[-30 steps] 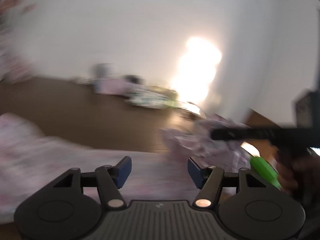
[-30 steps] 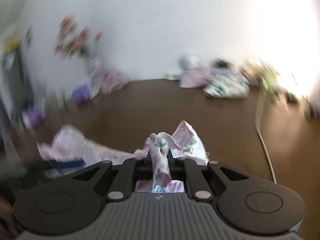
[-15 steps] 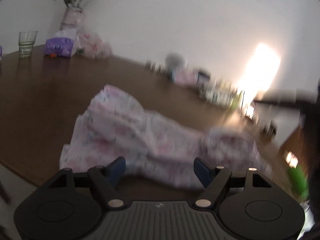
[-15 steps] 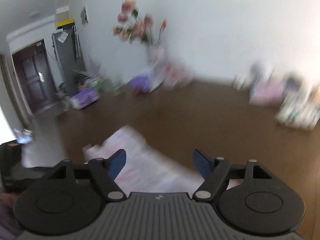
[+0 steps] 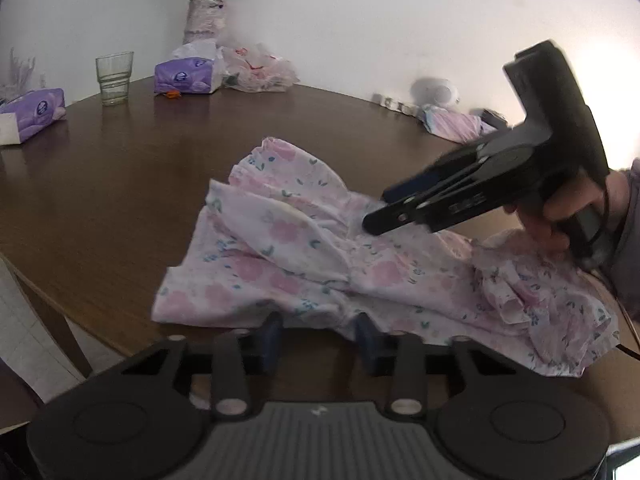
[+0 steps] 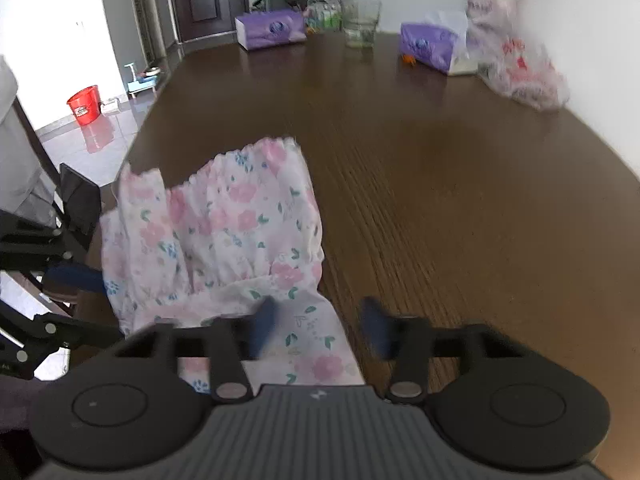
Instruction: Fold clothes
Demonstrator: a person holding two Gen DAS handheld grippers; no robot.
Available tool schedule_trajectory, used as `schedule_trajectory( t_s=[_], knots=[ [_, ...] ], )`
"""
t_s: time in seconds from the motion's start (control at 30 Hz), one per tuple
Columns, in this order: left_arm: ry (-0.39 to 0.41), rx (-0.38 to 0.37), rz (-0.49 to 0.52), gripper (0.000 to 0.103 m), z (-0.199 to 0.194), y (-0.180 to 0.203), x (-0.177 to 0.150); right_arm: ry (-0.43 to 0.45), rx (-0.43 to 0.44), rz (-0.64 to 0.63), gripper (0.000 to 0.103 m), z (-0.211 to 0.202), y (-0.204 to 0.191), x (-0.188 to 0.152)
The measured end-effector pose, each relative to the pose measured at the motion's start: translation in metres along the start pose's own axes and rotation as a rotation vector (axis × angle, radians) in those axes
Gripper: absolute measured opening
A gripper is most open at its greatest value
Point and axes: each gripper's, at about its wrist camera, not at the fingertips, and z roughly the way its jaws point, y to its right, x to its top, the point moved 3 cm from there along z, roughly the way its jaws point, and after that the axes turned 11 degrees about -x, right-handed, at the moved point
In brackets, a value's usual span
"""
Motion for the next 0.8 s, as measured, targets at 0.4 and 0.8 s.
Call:
schedule_trajectory(
  t_s=[0.4, 0.8],
  knots=[
    [-0.036, -0.272, 0.325, 0.008, 0.126, 0.11, 0.103, -0.015, -0.604, 0.879, 0.004, -0.099, 0.105, -0.16],
    [0.0, -0.846, 0.358, 0.057, 0.064, 0.165, 0.031, 0.282, -0.655, 0.909, 0.072, -0.268, 0.016, -0.267]
  ],
)
